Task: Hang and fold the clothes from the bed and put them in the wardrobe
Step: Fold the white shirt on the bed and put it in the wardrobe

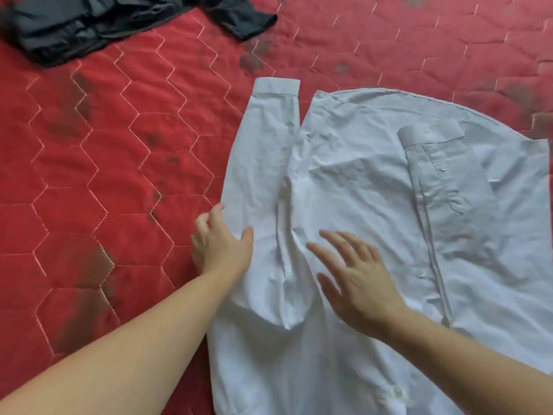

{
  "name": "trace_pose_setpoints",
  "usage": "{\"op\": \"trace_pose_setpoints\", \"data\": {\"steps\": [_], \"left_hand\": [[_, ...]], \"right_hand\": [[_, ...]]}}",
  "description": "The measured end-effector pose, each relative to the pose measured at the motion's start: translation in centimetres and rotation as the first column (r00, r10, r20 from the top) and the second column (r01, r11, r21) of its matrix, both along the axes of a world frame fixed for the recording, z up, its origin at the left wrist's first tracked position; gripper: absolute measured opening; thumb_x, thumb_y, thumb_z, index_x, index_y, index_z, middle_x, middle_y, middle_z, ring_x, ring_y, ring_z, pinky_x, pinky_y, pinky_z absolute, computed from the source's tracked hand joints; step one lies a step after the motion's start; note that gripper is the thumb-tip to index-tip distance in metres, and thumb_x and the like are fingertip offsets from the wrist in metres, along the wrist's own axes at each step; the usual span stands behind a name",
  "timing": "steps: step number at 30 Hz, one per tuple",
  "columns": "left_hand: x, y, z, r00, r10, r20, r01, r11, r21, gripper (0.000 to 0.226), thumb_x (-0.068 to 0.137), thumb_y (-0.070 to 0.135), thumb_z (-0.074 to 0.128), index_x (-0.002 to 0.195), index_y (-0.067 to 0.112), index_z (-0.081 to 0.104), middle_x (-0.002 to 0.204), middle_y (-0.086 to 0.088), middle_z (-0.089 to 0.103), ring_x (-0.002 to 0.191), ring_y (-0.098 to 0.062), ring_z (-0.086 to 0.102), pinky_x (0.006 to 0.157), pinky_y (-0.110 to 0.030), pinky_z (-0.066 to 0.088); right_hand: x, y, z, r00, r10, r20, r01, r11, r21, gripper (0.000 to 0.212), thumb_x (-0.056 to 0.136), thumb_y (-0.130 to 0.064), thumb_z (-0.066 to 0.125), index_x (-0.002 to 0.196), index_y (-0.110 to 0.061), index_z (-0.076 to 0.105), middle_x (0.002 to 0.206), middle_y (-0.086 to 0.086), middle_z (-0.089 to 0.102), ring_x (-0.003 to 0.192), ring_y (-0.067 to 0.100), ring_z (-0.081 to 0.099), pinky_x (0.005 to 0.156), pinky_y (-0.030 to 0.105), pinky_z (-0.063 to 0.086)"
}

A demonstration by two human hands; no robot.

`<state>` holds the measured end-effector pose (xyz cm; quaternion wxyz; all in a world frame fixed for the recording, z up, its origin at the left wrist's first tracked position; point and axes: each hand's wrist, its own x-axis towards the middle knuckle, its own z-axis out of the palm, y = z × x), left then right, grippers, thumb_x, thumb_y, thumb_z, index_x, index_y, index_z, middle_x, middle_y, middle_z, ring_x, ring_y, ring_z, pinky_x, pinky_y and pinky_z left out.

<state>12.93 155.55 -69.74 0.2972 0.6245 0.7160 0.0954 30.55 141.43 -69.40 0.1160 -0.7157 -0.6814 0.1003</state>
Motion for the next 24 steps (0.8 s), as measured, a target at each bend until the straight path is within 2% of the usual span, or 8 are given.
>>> {"op": "trace_pose_setpoints", "data": {"steps": [3,7,10,14,16,19,21,24], "left_hand": [[-2.1,-0.1,-0.7,0.999,-0.015,0.047,0.019,0.996,-0.088,0.063,0.080,0.039,0.070,0.133,0.025,0.040,0.129,-0.004,0.044,0.111,-0.028,0.052,0.085,-0.032,0.038],[-4.0,0.7,-1.1,0.997,-0.070,0.013,0.071,0.982,-0.172,0.032,0.080,0.036,0.067,0.105,0.023,0.054,0.091,-0.001,0.064,0.089,-0.025,0.060,0.073,-0.034,0.047],[-4.9,1.9,-0.8,0.990,-0.120,0.069,0.130,0.977,-0.170,0.023,0.083,0.029,0.064,0.066,0.018,0.052,0.067,0.002,0.053,0.070,-0.022,0.054,0.059,-0.032,0.040],[-4.5,2.1,1.2,0.871,-0.026,0.491,0.072,0.995,-0.075,0.026,0.072,0.031,0.064,0.059,0.011,0.055,0.078,-0.004,0.056,0.069,-0.020,0.051,0.064,-0.033,0.040],[-3.8,1.4,2.2,0.808,-0.195,0.556,0.231,0.973,0.006,0.029,0.065,0.037,0.060,0.066,0.009,0.066,0.097,0.002,0.062,0.086,-0.015,0.061,0.077,-0.030,0.049],[-2.7,0.0,2.9,0.717,-0.491,0.495,0.513,0.852,0.101,0.016,0.061,0.037,0.055,0.053,0.026,0.046,0.107,0.009,0.055,0.093,-0.017,0.059,0.076,-0.034,0.051],[-2.2,-0.8,2.5,0.656,-0.675,0.339,0.648,0.733,0.205,0.021,0.062,0.031,0.056,0.054,0.026,0.036,0.117,0.003,0.056,0.097,-0.023,0.058,0.072,-0.035,0.051],[-2.0,-1.8,1.8,0.596,-0.778,0.198,0.696,0.624,0.355,0.024,0.063,0.023,0.060,0.060,0.025,0.036,0.118,0.002,0.057,0.093,-0.022,0.057,0.065,-0.029,0.044]], "right_hand": [[-3.9,3.7,-0.6,0.988,0.157,-0.006,-0.157,0.987,-0.022,0.045,0.085,-0.030,0.046,0.128,-0.026,0.057,0.133,-0.002,0.058,0.118,0.029,0.055,0.086,0.041,0.048],[-5.4,6.4,-1.5,0.999,-0.033,-0.020,0.030,0.990,-0.138,0.029,0.089,-0.037,0.048,0.115,-0.029,0.058,0.119,-0.006,0.057,0.104,0.025,0.054,0.080,0.038,0.037],[-5.3,7.8,-1.3,0.983,-0.178,0.032,0.181,0.959,-0.219,0.023,0.089,-0.042,0.048,0.106,-0.030,0.057,0.107,-0.007,0.058,0.100,0.022,0.053,0.081,0.038,0.033],[-4.7,10.1,0.8,0.949,-0.313,0.035,0.308,0.897,-0.317,0.034,0.090,-0.056,0.036,0.077,-0.028,0.052,0.088,-0.007,0.063,0.095,0.022,0.057,0.079,0.038,0.029],[-5.4,12.2,1.8,0.924,-0.352,-0.152,0.283,0.893,-0.351,0.050,0.083,-0.069,0.029,0.078,-0.027,0.055,0.081,-0.007,0.063,0.089,0.020,0.060,0.081,0.038,0.034],[-7.0,16.6,3.0,0.792,-0.476,-0.381,0.258,0.828,-0.498,0.079,0.060,-0.089,0.040,0.099,-0.022,0.054,0.085,-0.003,0.060,0.082,0.018,0.057,0.071,0.031,0.043],[-7.1,19.2,3.4,0.752,-0.562,-0.343,0.287,0.748,-0.598,0.080,0.059,-0.083,0.057,0.092,-0.010,0.057,0.079,-0.001,0.060,0.073,0.017,0.057,0.055,0.025,0.037],[-6.0,21.1,3.0,0.760,-0.579,-0.296,0.333,0.738,-0.587,0.029,0.081,-0.030,0.066,0.096,-0.006,0.065,0.074,-0.001,0.060,0.064,0.016,0.058,0.049,0.023,0.040]]}}
